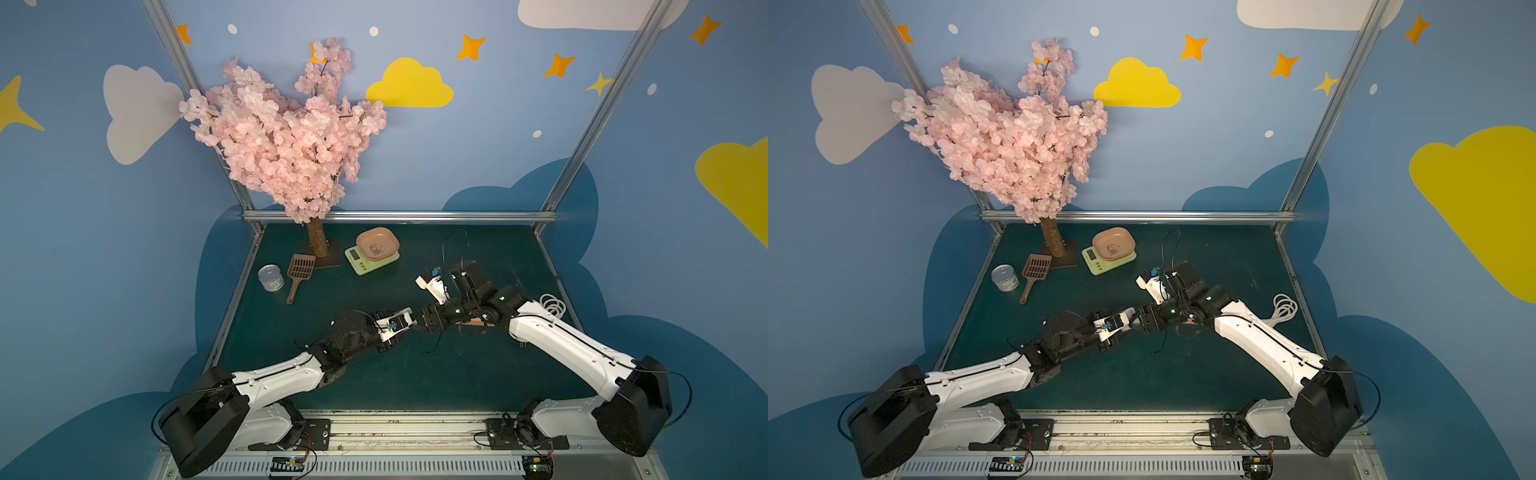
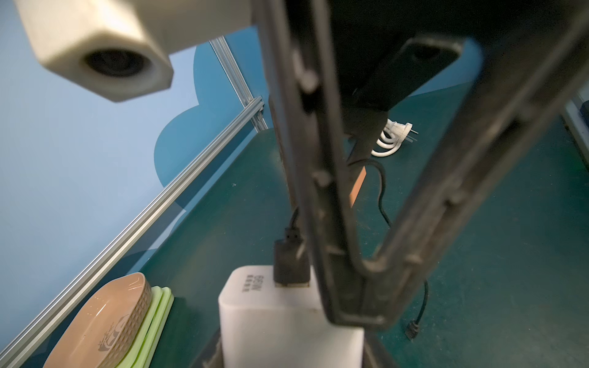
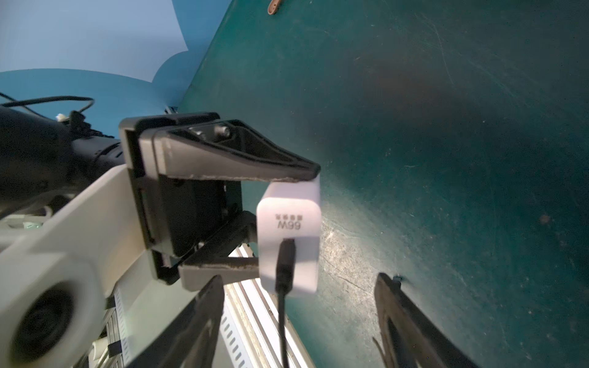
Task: Charge the electronic scale
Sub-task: Insert the plug into the socket.
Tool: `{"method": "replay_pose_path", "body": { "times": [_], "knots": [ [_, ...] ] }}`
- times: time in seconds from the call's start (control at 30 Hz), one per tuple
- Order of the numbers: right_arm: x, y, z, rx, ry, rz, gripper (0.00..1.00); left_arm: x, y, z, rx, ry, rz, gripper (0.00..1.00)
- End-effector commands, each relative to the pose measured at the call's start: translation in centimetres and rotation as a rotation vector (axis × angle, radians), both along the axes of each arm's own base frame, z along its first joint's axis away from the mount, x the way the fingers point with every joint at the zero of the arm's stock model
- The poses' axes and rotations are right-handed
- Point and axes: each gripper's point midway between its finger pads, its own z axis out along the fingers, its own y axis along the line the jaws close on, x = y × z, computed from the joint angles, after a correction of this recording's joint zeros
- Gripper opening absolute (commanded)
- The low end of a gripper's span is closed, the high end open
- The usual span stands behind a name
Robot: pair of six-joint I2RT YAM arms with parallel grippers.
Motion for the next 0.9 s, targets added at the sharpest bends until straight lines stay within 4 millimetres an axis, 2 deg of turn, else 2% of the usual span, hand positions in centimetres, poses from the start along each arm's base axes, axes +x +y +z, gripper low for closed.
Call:
{"method": "replay_pose_path", "body": {
  "times": [0.0, 0.1, 0.37, 0.5, 0.6, 0.67, 0.8, 0.87],
  "knots": [
    [0.4, 0.6, -0.3, -0.007, -0.004, -0.025, 0.74, 0.2, -0.8, 1.9, -0.051, -0.022, -0.016, 0.33],
    [0.4, 1.2, -0.7, -0.004, 0.011, -0.020, 0.69, 0.3, -0.8, 1.8, -0.050, -0.020, -0.014, 0.33],
    [0.5, 2.5, -0.4, 0.060, 0.043, -0.015, 0.48, 0.4, -1.0, 1.8, -0.051, -0.015, -0.016, 0.33],
    [0.7, 2.5, -0.4, 0.060, 0.039, -0.019, 0.32, 0.4, -1.1, 1.7, -0.051, -0.012, -0.018, 0.33],
    [0.8, 2.3, -0.6, 0.048, 0.035, -0.029, 0.15, 0.5, -1.1, 1.6, -0.053, -0.009, -0.015, 0.34],
    [1.0, 2.1, -0.9, 0.035, 0.034, -0.035, 0.11, 0.5, -1.2, 1.7, -0.061, -0.008, -0.015, 0.42],
    [1.3, 1.3, -1.1, 0.003, 0.022, -0.053, 0.10, 0.4, -1.1, 2.0, -0.075, -0.013, -0.016, 0.67],
    [1.8, 0.3, -1.4, -0.040, 0.005, -0.080, 0.10, 0.3, -1.0, 2.2, -0.083, -0.019, -0.013, 0.74]
  ]
}}
